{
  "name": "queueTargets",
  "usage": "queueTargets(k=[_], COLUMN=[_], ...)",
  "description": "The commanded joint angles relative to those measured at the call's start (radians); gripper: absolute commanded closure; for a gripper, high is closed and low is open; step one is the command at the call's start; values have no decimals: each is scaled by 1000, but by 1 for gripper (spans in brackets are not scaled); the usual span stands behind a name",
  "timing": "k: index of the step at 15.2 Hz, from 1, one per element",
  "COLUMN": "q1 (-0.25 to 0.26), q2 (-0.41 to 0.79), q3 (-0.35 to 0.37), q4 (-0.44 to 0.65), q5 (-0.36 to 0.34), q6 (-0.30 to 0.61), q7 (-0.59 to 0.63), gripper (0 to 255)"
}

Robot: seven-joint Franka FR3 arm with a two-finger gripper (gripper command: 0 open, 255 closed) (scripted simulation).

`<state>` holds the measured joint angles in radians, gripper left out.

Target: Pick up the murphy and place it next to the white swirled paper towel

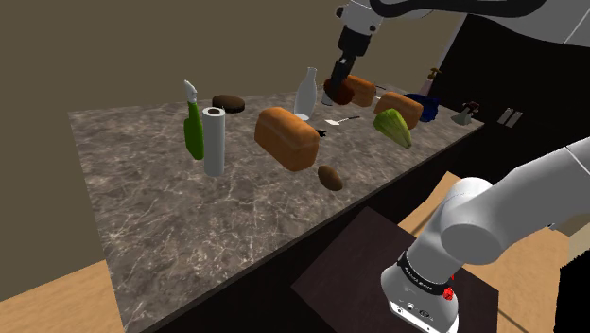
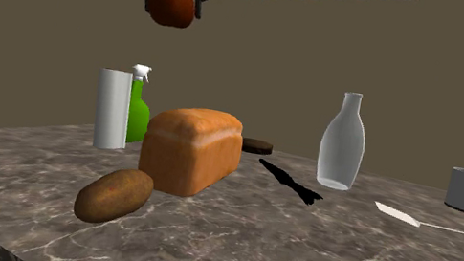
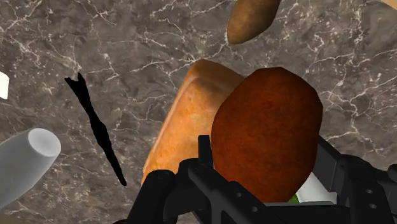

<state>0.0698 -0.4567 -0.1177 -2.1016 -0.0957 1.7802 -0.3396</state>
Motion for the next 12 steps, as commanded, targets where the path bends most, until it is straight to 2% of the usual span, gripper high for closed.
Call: queueTargets(k=[1,12], q1=[16,98], q2=[25,231], q3=[34,203], q4=[26,222], q5=[12,36], q6=[-4,-10], q7=[47,287], gripper=[255,255])
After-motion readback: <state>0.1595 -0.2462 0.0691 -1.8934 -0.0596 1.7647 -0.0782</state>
